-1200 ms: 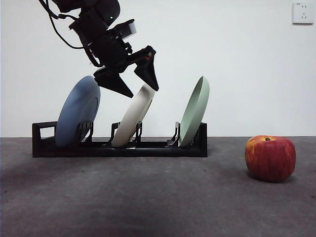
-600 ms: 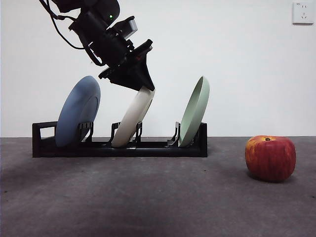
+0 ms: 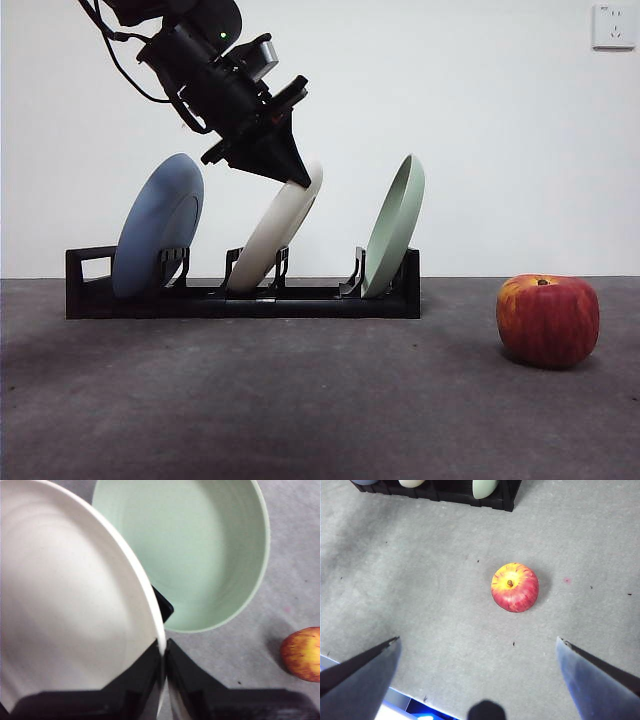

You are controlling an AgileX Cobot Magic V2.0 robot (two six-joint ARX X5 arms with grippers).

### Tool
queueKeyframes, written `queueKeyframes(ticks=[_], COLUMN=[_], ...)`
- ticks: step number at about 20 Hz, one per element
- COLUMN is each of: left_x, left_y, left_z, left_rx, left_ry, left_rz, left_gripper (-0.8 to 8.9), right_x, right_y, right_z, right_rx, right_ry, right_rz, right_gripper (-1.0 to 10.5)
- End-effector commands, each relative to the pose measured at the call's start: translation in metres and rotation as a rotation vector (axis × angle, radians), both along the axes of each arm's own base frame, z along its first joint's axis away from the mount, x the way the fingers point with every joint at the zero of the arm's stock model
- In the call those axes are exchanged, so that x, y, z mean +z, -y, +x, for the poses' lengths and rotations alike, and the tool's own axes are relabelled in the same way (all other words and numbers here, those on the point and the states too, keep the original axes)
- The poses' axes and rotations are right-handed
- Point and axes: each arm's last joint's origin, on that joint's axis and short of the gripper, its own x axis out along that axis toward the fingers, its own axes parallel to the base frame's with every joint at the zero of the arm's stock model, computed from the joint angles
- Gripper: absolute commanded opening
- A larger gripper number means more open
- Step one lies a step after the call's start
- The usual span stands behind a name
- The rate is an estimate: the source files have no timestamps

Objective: Take the yellow plate from the plate rack,put the plate on the table,take the apple from the table,put the apple in the plate

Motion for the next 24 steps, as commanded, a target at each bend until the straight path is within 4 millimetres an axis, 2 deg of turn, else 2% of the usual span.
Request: queueKeyframes(ticks=[1,7,11,15,18,21,24], left_x=[0.001,0.039,0.076,0.118,0.14,0.144,0.135], left_y=[-0.001,-0.015,-0.025,-0.032,-0.029,-0.011,0.016], left_z=[0.0,-0.011,-0.032,-0.078,-0.131,-0.179,-0.213], left_rx=[-0.025,-0.041,-0.037,-0.11,-0.16,-0.209,-0.246], left_ry=[-0.051,-0.001,0.064,0.157,0.234,0.261,0.271], left_rz=[-0.074,-0.157,-0.19,-0.14,0.074,0.313,0.538], left_gripper=[-0.08,-0.08,-0.08,-0.08,-0.06,-0.06,-0.05], right_x=[0.001,0.002,0.002,0.002,0.002,0.003,0.004], right_y=[0.0,0.0,0.0,0.0,0.0,0.0,0.0], right_z=[0.0,0.0,0.0,0.0,0.0,0.001,0.003], right_rx=[0.005,0.005,0.005,0.005,0.005,0.005,0.005], right_ry=[0.008,0.009,0.009,0.009,0.011,0.029,0.051], right_rz=[0.001,0.0,0.001,0.001,0.001,0.003,0.006], right_gripper=[5.4,5.4,5.4,5.4,5.4,5.4,5.4])
